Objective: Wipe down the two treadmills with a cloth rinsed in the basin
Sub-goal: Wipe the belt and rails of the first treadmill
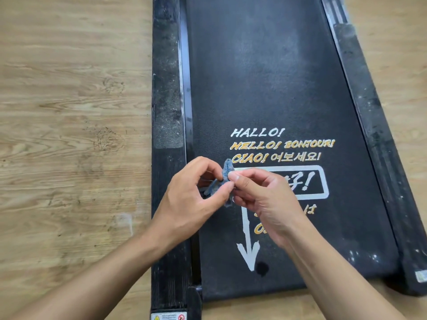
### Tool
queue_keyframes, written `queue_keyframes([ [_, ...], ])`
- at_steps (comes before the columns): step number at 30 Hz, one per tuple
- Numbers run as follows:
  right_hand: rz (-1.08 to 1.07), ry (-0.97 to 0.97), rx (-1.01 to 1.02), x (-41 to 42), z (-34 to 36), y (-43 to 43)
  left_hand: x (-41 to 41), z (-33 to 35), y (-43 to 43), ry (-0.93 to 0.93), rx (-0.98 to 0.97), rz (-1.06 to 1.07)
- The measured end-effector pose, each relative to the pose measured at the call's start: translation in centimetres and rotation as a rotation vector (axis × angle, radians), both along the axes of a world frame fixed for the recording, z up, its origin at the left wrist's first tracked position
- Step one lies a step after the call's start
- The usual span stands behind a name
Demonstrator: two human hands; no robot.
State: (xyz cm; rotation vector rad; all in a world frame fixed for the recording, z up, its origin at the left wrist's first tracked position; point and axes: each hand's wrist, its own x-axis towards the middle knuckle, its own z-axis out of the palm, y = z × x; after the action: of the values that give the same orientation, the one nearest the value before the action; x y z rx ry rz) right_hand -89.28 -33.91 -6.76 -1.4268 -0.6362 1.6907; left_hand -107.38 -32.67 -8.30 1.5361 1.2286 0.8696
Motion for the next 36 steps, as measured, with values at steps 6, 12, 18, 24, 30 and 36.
queue_keyframes([
  [6, 0.112, -0.193, 0.049, 0.8, 0.4, 0.6, -1.4, 0.0, 1.4, -0.164, -0.197, -0.071],
  [12, 0.203, -0.450, 0.260, 1.7, 1.5, 1.3, -2.2, 0.8, 3.0, -0.358, -0.327, -0.095],
  [18, 0.301, -0.507, 0.374, 2.1, 2.9, 2.1, -1.3, 2.5, 3.2, -0.313, -0.551, -0.253],
  [24, 0.470, -0.675, 0.485, 2.4, 4.5, 2.7, 1.0, 2.1, 1.7, -0.135, -0.443, -0.216],
  [30, 0.723, -0.883, 0.458, 3.3, 6.4, 3.3, 0.1, 1.9, 1.8, -0.052, -0.387, -0.253],
  [36, 0.796, -0.819, 0.398, 4.4, 6.7, 3.7, -0.5, 2.5, 1.1, -0.037, -0.416, -0.379],
])
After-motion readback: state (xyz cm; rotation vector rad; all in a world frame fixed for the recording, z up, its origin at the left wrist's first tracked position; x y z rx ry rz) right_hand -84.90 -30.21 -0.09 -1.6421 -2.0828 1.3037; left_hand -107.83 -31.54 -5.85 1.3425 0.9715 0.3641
